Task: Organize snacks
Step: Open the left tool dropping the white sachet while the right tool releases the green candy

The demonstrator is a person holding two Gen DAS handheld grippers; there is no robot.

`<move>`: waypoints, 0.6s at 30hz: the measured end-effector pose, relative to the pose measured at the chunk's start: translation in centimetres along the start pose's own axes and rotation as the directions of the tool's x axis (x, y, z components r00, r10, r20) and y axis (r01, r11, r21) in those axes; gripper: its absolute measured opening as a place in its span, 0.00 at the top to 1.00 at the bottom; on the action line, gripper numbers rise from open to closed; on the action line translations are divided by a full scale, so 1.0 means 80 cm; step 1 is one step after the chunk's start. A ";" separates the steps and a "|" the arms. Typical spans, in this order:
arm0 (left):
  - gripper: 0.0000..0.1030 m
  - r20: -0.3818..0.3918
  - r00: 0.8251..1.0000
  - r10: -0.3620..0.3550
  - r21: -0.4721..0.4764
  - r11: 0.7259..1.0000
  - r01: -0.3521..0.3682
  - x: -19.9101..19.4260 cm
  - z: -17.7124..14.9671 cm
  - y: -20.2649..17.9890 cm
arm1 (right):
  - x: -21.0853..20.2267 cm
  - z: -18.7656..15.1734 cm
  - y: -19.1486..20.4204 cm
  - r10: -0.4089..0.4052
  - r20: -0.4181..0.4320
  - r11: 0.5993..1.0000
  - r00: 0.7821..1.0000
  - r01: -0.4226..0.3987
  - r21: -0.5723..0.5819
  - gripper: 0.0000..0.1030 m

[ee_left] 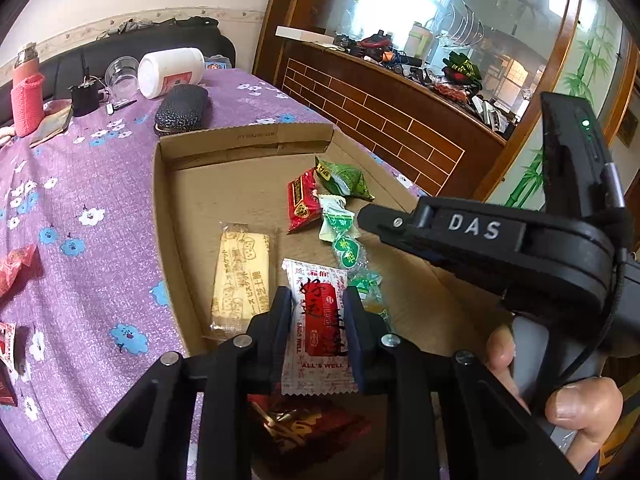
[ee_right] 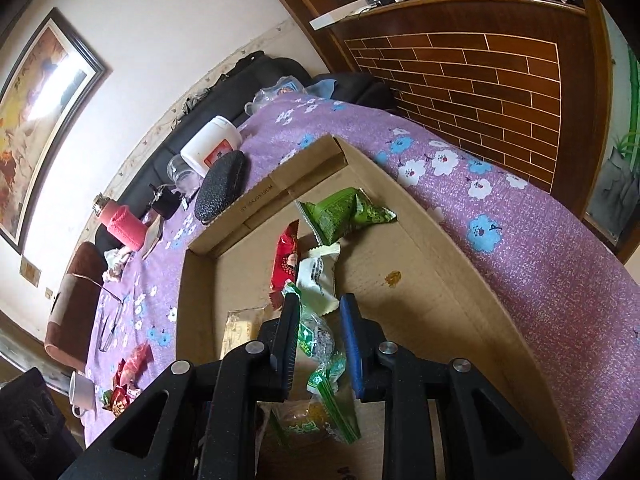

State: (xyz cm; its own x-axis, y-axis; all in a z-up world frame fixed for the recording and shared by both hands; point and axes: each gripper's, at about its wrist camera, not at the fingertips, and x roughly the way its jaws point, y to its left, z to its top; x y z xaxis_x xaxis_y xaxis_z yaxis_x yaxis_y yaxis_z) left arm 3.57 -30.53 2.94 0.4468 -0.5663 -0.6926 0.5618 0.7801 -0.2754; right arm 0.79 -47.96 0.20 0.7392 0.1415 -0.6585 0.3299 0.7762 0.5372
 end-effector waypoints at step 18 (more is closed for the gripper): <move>0.66 0.025 1.000 -0.016 -0.034 0.999 0.017 -0.037 0.009 -0.004 | -0.018 0.001 0.007 0.021 0.084 1.000 0.996 -0.020 -0.017 0.78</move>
State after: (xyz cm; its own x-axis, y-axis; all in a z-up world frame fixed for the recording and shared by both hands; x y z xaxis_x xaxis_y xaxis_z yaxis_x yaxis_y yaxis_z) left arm 2.54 -29.32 5.58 0.4550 -0.5853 -0.6711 0.5454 0.7789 -0.3096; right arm -0.07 -47.80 1.50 0.7926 0.1057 -0.6005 0.3052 0.7838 0.5408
